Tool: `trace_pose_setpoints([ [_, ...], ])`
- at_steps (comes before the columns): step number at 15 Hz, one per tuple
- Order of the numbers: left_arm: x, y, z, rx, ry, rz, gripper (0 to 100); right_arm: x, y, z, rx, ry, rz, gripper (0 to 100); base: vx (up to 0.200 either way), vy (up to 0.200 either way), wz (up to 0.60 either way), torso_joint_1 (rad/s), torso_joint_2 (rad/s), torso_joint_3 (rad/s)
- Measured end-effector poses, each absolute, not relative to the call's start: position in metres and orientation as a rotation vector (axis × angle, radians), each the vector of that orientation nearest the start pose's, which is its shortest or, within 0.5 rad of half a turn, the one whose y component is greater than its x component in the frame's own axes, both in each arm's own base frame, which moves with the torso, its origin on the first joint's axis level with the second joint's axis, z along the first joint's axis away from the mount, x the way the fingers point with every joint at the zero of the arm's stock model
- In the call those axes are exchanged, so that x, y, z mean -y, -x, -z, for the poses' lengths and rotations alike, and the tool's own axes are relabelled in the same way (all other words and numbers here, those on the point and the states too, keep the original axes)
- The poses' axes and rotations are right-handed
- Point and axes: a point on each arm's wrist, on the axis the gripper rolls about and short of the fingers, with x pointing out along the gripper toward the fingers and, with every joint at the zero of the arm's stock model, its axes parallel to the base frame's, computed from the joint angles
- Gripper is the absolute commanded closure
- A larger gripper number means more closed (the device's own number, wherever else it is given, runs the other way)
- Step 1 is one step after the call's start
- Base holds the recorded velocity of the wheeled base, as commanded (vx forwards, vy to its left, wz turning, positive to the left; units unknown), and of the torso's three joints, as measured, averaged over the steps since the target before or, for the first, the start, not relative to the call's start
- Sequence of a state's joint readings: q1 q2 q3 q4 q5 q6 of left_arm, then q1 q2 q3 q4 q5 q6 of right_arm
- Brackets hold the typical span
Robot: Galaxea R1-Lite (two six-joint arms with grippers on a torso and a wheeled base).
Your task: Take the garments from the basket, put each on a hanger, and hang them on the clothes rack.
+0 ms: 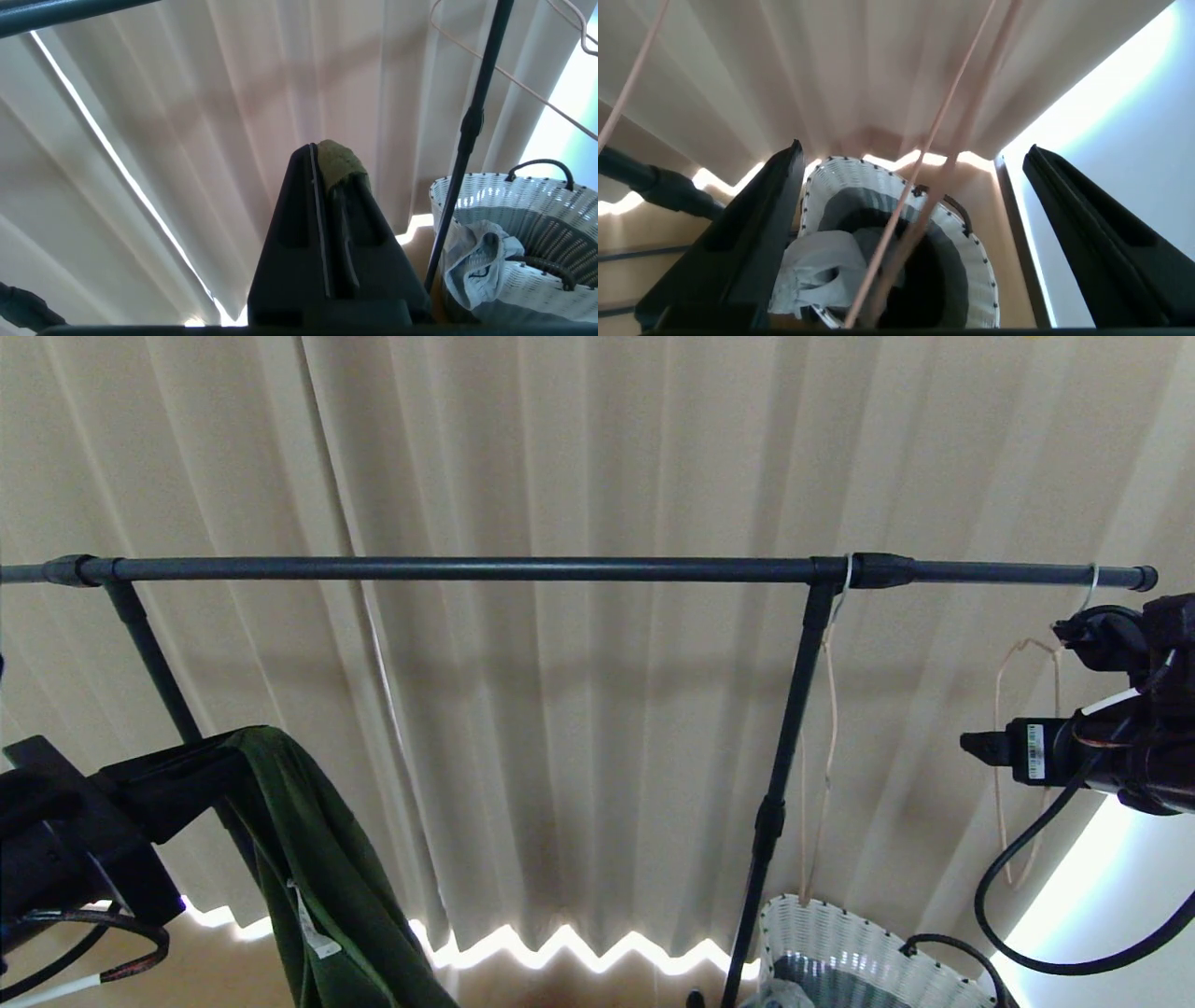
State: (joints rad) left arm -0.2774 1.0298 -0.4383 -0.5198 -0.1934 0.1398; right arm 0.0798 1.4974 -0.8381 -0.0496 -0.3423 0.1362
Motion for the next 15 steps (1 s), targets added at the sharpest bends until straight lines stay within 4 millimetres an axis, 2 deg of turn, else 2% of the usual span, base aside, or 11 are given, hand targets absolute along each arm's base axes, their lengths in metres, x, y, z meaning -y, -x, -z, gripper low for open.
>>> trace_pose_setpoints([
  [6,0.0410,-0.1281,-0.2151,-0.040,-0.140,0.475,100,-0.0055,-0.2497,-0.1875,-0.605,0.005,0.345,0,0.000,0.000,0.00,0.000,0.00,0.000],
  [7,0.0410,-0.1281,-0.2151,-0.040,-0.140,0.475,100,-0.0040,-0.2503,-0.1862,-0.610,0.004,0.350,100,0.000,0.000,0.00,0.000,0.00,0.000],
  [15,0.0410,-0.1281,-0.2151,-0.039,-0.141,0.475,100,-0.0015,-0.2520,-0.1844,-0.615,0.005,0.360,100,0.000,0.000,0.00,0.000,0.00,0.000],
])
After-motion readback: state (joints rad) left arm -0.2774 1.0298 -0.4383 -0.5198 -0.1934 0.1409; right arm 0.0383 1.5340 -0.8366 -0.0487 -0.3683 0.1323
